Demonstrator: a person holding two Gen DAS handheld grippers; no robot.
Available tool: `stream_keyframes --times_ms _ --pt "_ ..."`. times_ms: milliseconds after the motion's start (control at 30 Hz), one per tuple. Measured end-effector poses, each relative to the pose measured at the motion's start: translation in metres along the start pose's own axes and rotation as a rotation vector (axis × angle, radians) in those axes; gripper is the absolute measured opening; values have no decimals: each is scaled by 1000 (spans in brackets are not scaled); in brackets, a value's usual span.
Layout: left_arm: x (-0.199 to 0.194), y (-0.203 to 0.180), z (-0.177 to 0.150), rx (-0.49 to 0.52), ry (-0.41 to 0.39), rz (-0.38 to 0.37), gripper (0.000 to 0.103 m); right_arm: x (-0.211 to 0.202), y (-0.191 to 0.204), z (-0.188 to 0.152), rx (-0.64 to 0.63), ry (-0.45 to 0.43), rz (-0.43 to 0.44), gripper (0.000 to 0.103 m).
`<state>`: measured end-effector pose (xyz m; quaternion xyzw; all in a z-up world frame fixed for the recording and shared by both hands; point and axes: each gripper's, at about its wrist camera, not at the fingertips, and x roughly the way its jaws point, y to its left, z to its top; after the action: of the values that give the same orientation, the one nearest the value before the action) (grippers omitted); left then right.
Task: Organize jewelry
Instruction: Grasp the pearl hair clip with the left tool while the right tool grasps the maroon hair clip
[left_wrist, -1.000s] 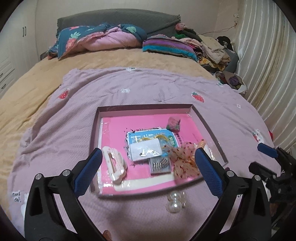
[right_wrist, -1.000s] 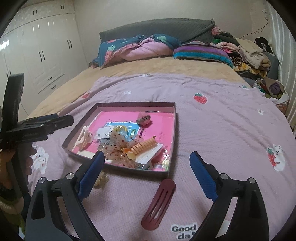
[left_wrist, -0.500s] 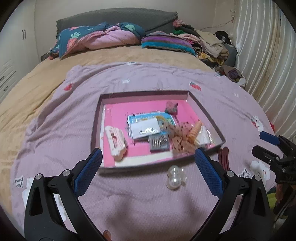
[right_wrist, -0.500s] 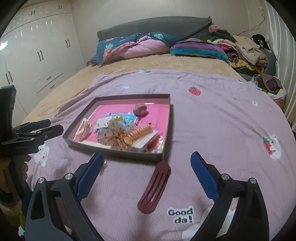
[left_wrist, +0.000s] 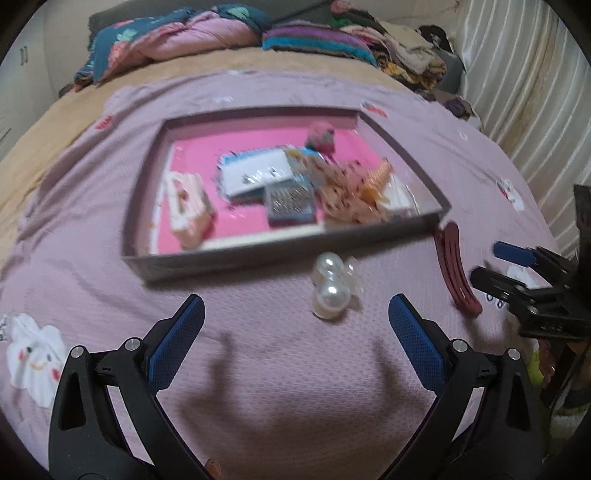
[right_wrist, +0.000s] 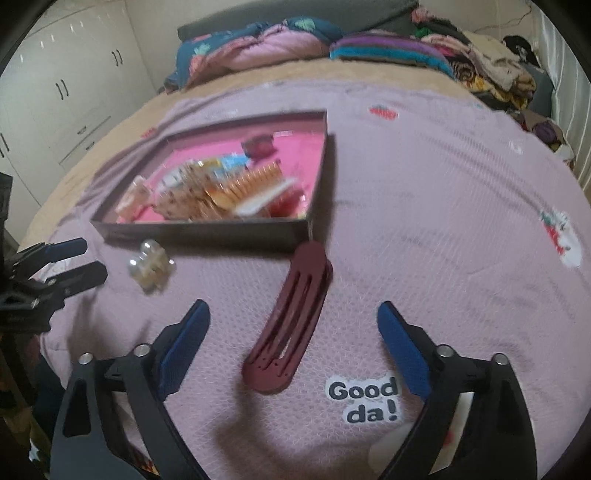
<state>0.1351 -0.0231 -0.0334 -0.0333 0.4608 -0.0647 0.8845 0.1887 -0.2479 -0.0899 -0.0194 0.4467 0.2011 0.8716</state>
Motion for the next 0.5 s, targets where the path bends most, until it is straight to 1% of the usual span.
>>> stream_keyframes --times_ms 133,167,300,333,367,400,433,467,500 --pt "16 -9 -3 14 30 -15 84 22 -3 0 8 44 4 72" --pt "20 -10 -3 16 37 -15 82 28 -4 0 14 51 -2 70" --pt "32 -15 -1 12 53 -26 81 36 -9 1 58 38 -2 68" --pt "34 -16 0 12 55 -28 80 37 -9 2 62 30 -6 66" --pt "36 -18 1 14 56 -27 77 38 -9 3 58 20 -14 61" --pt "39 -19 2 15 58 -25 72 40 -8 4 53 13 -26 58" --pt "42 -20 3 15 62 -23 69 41 -9 6 53 10 -31 51" --pt "44 -21 4 14 68 -25 61 42 -10 7 56 6 -33 40" --pt "46 -22 4 15 73 -29 52 42 -11 8 60 0 -32 36"
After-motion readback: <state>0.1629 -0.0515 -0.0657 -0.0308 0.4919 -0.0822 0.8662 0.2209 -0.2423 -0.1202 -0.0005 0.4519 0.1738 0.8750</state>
